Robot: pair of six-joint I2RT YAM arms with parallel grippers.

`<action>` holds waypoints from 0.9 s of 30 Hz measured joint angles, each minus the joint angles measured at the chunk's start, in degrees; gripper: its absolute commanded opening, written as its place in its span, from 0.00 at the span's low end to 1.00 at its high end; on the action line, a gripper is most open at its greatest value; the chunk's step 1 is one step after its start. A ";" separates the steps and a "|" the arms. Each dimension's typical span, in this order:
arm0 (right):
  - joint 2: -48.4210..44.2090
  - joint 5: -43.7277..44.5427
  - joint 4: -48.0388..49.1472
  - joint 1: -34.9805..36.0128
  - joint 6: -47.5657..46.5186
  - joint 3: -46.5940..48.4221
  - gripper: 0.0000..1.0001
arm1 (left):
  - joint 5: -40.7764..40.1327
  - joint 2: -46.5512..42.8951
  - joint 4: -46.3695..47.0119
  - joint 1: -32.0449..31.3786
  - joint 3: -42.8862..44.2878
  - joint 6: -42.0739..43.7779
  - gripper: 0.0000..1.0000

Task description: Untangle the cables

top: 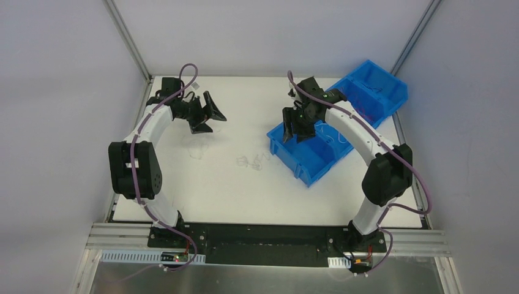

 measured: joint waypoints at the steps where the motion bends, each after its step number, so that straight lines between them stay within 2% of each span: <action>1: 0.07 0.44 -0.35 0.02 -0.07 0.00 0.59 | 0.00 0.00 -0.24 -0.11 -0.68 0.35 0.84; 7: -0.02 -0.33 -1.20 1.42 0.24 2.71 0.55 | 0.26 1.46 -1.64 -2.69 -3.21 2.32 0.71; 18: 2.69 -3.67 1.40 16.26 0.76 2.34 0.54 | -0.02 9.99 -1.95 -14.12 -6.14 4.33 0.65; 20: 4.44 -2.64 1.92 17.25 0.70 2.23 0.54 | -0.22 10.91 -2.01 -15.04 -6.67 4.44 0.57; 24: 7.34 0.22 2.60 18.08 0.48 2.23 0.55 | -1.75 12.92 -1.95 -15.28 -7.63 4.96 0.28; 27: 8.00 2.10 3.06 18.27 0.31 2.23 0.60 | -3.30 13.29 -2.38 -14.95 -9.49 6.14 0.05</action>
